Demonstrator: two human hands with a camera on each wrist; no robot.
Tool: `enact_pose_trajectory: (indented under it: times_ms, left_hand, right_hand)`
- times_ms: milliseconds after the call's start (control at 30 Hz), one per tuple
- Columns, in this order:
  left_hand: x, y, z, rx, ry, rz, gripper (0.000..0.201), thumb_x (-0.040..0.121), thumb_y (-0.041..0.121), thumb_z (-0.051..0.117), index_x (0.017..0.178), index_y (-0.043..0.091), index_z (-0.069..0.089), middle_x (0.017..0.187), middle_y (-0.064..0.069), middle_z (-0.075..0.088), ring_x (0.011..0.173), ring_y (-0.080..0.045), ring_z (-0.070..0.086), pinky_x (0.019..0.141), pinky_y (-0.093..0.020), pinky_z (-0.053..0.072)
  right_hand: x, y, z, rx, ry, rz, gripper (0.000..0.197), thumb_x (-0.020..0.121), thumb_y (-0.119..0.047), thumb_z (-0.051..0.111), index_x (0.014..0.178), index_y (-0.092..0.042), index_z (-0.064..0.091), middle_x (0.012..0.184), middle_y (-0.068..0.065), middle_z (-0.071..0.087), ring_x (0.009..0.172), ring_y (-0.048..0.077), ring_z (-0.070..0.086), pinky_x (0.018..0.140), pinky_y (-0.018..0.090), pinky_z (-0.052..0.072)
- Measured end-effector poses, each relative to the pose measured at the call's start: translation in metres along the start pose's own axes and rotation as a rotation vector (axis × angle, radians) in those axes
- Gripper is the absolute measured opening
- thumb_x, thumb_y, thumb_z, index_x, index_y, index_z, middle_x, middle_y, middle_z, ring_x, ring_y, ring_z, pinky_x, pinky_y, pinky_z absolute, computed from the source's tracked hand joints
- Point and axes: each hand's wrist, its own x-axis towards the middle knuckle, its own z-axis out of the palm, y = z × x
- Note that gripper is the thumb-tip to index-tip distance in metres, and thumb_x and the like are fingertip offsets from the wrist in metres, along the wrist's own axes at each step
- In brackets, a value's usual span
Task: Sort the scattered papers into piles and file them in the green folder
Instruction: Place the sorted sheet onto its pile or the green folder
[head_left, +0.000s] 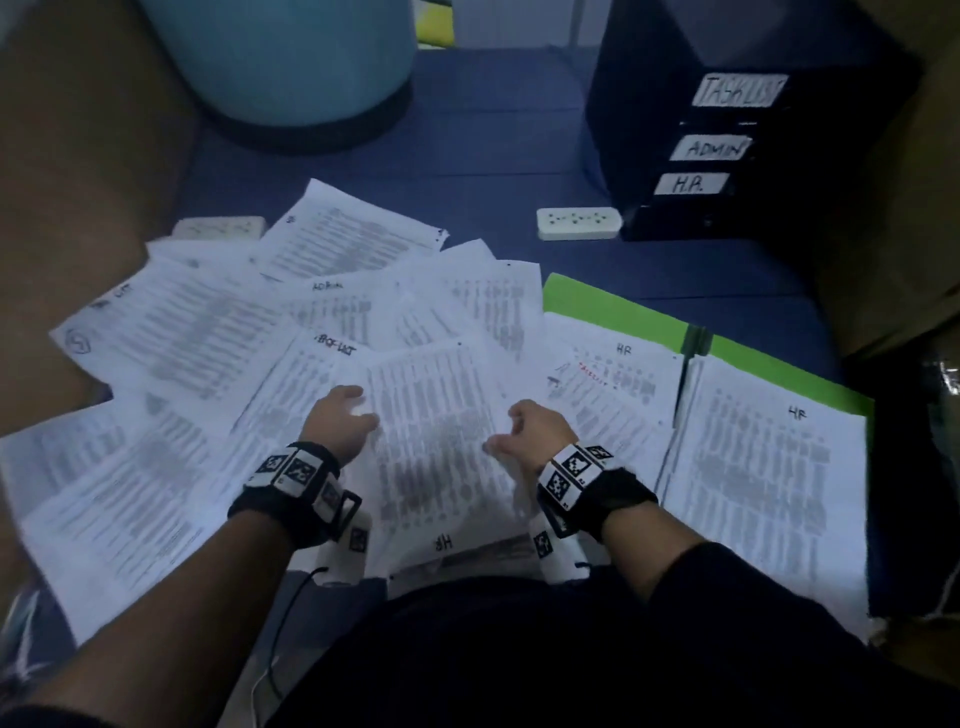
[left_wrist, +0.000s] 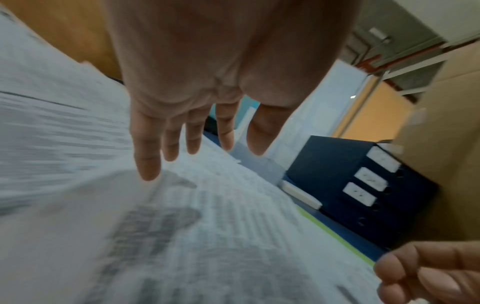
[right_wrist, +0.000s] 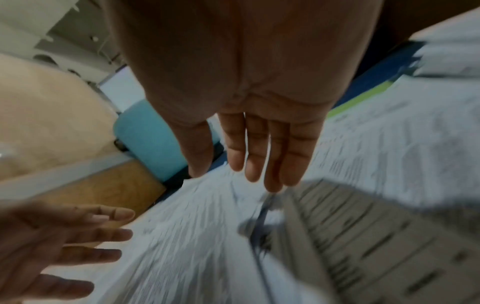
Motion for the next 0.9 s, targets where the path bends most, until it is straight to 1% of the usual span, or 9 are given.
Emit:
enact_pose_trajectory:
  times_ms: [67,200,267,433,533,600,700,833,900]
  left_hand:
    - [0.004,-0.023,-0.009,0.040,-0.030,-0.017,0.056,0.088,0.016,0.063,0.139,0.008,0.041,0.144,-0.012,0.044,0.129,-0.030,0.043,0.099,-0.037,0.038]
    - [0.008,-0.043,-0.018,0.001,-0.097,0.012,0.057,0.089,0.018,0.063,0.140,0.010,0.040,0.144,-0.013,0.043,0.126,-0.032,0.046,0.101,-0.044,0.043]
    - [0.011,-0.048,-0.024,-0.077,-0.124,0.005,0.056,0.090,0.018,0.061,0.141,0.013,0.039,0.146,-0.009,0.041,0.126,-0.029,0.047,0.099,-0.047,0.045]
    - [0.016,-0.062,-0.042,-0.203,-0.207,0.051,0.067,0.088,0.021,0.064,0.144,0.015,0.029,0.148,-0.014,0.036,0.125,-0.031,0.047,0.101,-0.052,0.044]
    - [0.020,-0.064,-0.060,-0.411,-0.220,0.046,0.073,0.089,0.020,0.063,0.147,0.016,0.018,0.141,-0.015,0.044,0.111,-0.027,0.058,0.086,-0.048,0.053]
    - [0.022,-0.060,-0.073,-0.546,-0.183,0.056,0.067,0.090,0.011,0.060,0.145,0.011,0.022,0.136,-0.010,0.049,0.097,-0.016,0.063,0.073,-0.039,0.057]
    - [0.030,-0.065,-0.096,-0.499,0.028,0.107,0.053,0.088,0.002,0.060,0.136,0.008,0.039,0.125,-0.011,0.058,0.102,-0.026,0.061,0.084,-0.040,0.052]
    - [0.041,-0.094,-0.128,-0.346,0.182,0.123,0.046,0.083,-0.003,0.058,0.128,0.006,0.054,0.122,-0.010,0.063,0.109,-0.026,0.060,0.095,-0.041,0.048]
    - [0.044,-0.109,-0.142,-0.282,0.242,0.126,0.041,0.082,-0.007,0.058,0.123,0.000,0.056,0.118,-0.014,0.063,0.106,-0.026,0.059,0.089,-0.034,0.046]
  right_hand:
    - [0.004,-0.015,0.020,-0.041,0.011,0.054,0.053,0.084,-0.034,0.070,0.121,-0.007,0.044,0.112,0.011,0.058,0.093,0.025,0.057,0.068,0.029,0.043]
    - [0.007,-0.027,0.035,-0.013,0.145,0.029,0.013,0.089,-0.011,0.059,0.089,-0.012,0.046,0.085,0.007,0.057,0.073,0.020,0.049,0.053,0.024,0.037]
    - [0.002,-0.029,0.028,0.002,0.232,0.029,0.012,0.090,-0.007,0.053,0.082,-0.014,0.048,0.073,-0.001,0.052,0.066,0.018,0.047,0.043,0.018,0.031]
    - [-0.017,-0.038,0.003,0.258,0.435,-0.047,0.017,0.093,-0.010,0.050,0.079,-0.020,0.049,0.070,0.005,0.061,0.053,0.021,0.052,0.048,0.024,0.038]
    - [-0.023,-0.053,0.007,0.527,0.400,-0.102,0.019,0.091,-0.010,0.048,0.076,-0.022,0.047,0.060,0.003,0.056,0.048,0.022,0.051,0.048,0.034,0.044]
    - [-0.022,-0.070,0.020,0.611,0.352,-0.125,0.019,0.090,-0.008,0.049,0.077,-0.021,0.048,0.057,0.000,0.052,0.046,0.019,0.047,0.050,0.030,0.040]
    - [-0.012,-0.096,0.042,0.629,0.282,-0.148,0.020,0.091,-0.009,0.053,0.075,-0.021,0.050,0.049,-0.009,0.049,0.045,0.014,0.041,0.051,0.025,0.034]
    - [0.012,-0.115,0.063,0.529,0.236,-0.061,0.011,0.091,-0.027,0.060,0.091,-0.015,0.060,0.084,-0.002,0.063,0.079,0.020,0.059,0.071,0.033,0.049]
    - [0.025,-0.119,0.074,0.211,0.234,0.001,0.036,0.086,-0.033,0.066,0.116,-0.014,0.057,0.111,0.001,0.059,0.102,0.021,0.056,0.081,0.027,0.043]
